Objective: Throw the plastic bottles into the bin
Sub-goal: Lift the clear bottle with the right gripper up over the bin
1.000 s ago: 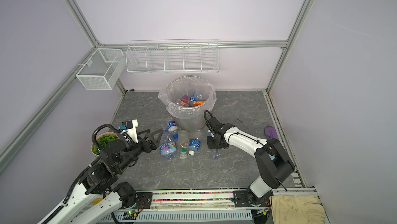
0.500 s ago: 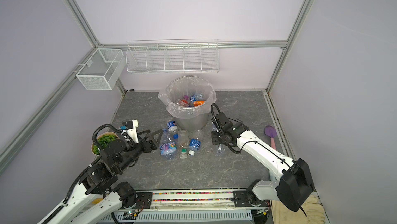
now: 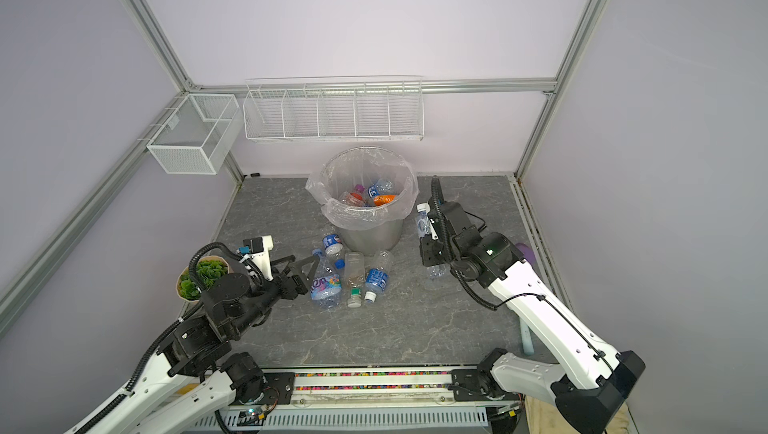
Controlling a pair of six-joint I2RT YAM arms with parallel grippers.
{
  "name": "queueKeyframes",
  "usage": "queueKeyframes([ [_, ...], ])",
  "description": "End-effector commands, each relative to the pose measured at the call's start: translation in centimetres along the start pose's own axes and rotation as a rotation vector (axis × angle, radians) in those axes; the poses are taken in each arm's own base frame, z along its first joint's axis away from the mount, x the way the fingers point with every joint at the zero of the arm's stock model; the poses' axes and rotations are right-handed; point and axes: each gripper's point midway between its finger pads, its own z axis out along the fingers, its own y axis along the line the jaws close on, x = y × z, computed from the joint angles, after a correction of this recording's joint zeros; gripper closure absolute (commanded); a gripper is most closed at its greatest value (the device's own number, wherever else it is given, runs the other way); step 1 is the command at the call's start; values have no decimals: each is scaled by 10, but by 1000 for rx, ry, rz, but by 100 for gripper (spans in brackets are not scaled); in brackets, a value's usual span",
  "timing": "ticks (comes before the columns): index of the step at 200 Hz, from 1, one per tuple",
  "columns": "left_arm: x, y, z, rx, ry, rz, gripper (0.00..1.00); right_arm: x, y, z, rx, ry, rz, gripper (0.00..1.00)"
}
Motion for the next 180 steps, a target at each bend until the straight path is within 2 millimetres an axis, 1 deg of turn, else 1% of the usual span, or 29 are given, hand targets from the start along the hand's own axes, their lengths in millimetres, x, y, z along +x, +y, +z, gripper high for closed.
queueKeyframes([
  [1, 9, 10, 2, -42, 17, -8, 8, -11, 6, -17, -24, -41, -60, 89],
  [48, 20, 16, 7, -53, 32, -18, 9, -43, 17, -48, -76, -148, -91, 88],
  [86, 33, 20, 11, -58, 60, -32, 9, -68, 26, -72, -116, -238, -117, 85],
  [140, 44, 25, 12, -61, 81, -43, 9, -99, 34, -97, -137, -328, -147, 84],
  [180, 44, 24, 12, -57, 83, -43, 9, -120, 43, -113, -164, -380, -165, 83],
])
